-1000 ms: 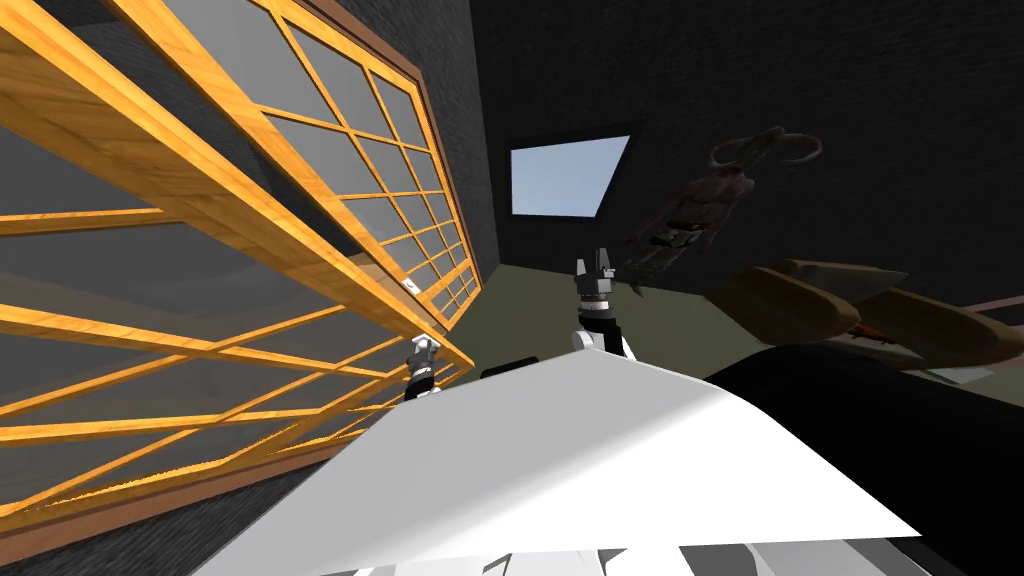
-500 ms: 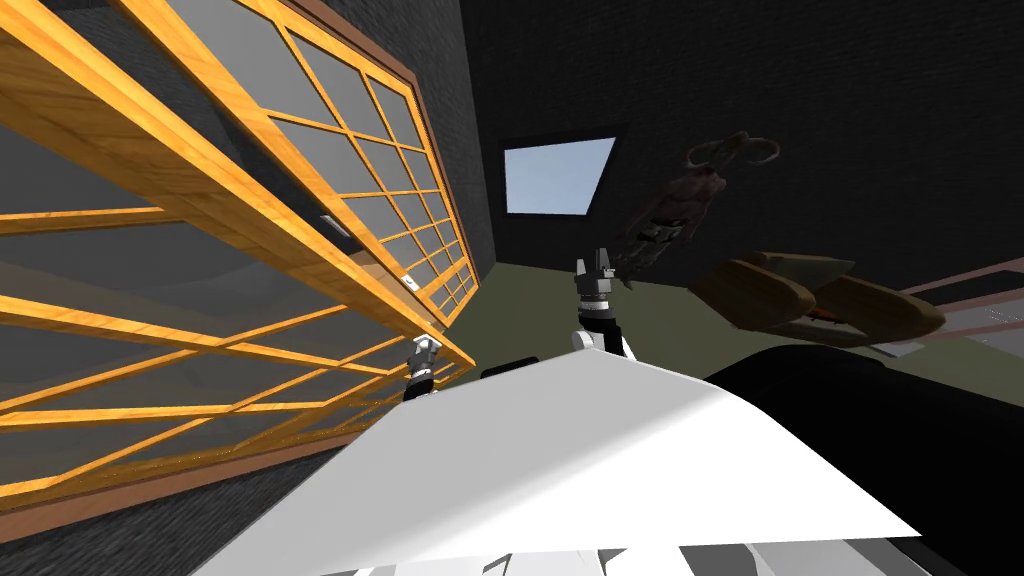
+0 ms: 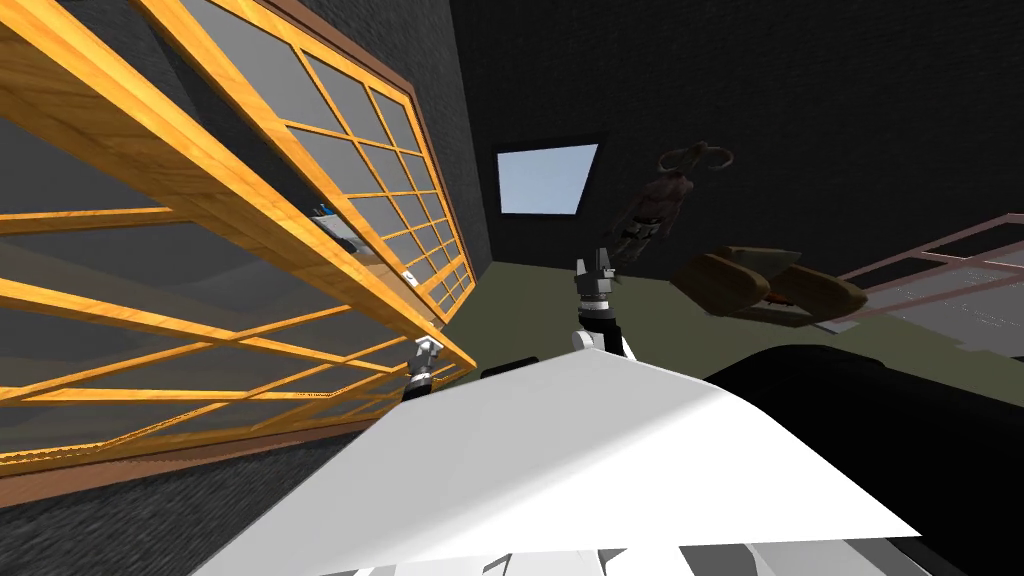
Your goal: Pull the door open
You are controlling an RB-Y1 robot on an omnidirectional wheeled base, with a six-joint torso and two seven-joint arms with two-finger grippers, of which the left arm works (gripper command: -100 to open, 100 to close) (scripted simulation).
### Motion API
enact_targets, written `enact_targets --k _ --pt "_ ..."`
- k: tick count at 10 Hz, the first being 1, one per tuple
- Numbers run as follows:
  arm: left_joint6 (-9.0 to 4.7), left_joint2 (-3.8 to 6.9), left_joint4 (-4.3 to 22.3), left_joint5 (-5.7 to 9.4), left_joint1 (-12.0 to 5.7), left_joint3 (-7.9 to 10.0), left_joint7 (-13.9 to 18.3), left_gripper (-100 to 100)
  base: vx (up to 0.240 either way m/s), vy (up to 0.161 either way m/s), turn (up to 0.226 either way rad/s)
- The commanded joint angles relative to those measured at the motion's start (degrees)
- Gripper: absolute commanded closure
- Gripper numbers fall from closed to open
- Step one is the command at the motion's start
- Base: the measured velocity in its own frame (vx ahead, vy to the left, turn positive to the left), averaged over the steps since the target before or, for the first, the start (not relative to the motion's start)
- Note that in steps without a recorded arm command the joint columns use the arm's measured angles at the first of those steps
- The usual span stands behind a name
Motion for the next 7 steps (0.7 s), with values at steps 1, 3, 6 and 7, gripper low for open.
enact_targets --k 1,3,6,7 --pt "-0.53 0.65 -0.6 -0.41 0.56 -0.85 0.9 100 -0.195 0.007 -0.048" --pt "-1.10 1.01 -0.2 -0.70 1.04 -1.49 1.4 100 -0.115 0.011 -0.040" --pt "-2.99 2.54 -0.5 -1.57 2.20 -3.30 3.2 100 -0.194 0.051 -0.111" --pt "-3.69 3.11 -0.6 -1.89 2.64 -3.98 3.9 100 -0.194 0.064 -0.096"
